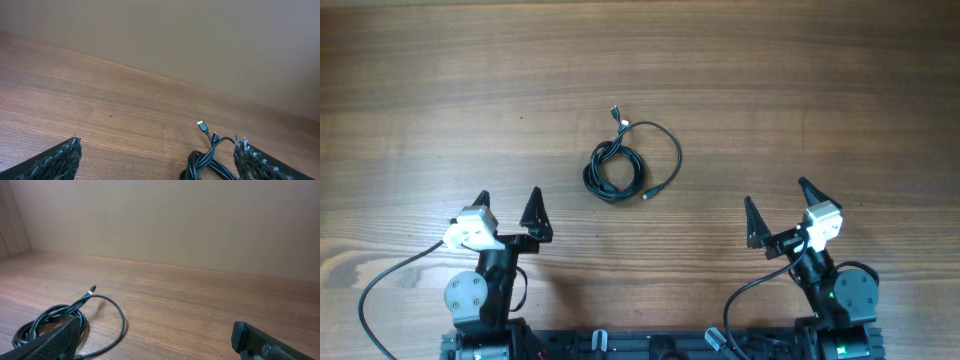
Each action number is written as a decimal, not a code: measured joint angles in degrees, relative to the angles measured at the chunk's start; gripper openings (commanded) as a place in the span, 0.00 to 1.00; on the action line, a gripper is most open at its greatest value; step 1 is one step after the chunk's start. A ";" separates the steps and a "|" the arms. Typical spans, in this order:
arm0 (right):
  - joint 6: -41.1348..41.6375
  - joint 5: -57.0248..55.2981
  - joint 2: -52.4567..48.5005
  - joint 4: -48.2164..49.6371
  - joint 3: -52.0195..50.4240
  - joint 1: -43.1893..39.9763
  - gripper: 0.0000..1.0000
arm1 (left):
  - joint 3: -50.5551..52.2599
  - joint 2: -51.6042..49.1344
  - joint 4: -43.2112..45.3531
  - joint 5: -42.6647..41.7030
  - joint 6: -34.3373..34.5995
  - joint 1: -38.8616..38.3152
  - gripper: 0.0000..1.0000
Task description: Untangle cables
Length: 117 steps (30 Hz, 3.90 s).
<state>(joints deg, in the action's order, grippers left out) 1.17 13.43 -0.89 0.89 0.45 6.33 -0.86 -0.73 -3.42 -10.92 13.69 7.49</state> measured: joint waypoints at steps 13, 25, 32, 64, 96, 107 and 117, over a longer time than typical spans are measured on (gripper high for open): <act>0.00 0.00 0.00 0.00 0.00 0.00 1.00 | 0.00 0.00 0.00 0.00 0.00 0.00 1.00; 0.00 0.00 0.00 0.00 0.00 0.00 1.00 | 0.00 0.00 0.00 -0.02 0.02 0.00 1.00; 0.00 0.00 0.00 0.00 0.00 0.00 1.00 | 0.00 0.00 0.04 -1.11 0.00 0.00 1.00; 0.00 0.00 0.00 0.00 -0.04 0.00 1.00 | -35.41 -49.31 -18.08 -17.07 -3.23 0.00 1.00; 0.00 0.00 0.00 0.00 -0.04 0.00 1.00 | -77.96 -69.99 -54.18 -17.31 -13.46 -0.70 1.00; 0.00 0.00 0.00 0.00 -0.04 0.00 1.00 | -78.03 -71.78 -55.71 -17.31 -13.46 -0.70 1.00; 0.00 0.00 0.00 0.00 -0.04 0.00 1.00 | -78.03 -83.41 -55.17 -17.29 -13.46 -0.70 1.00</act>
<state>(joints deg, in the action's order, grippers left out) 1.17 13.43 -0.89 0.89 0.40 6.33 -78.89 -84.14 -58.59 -28.21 0.23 6.79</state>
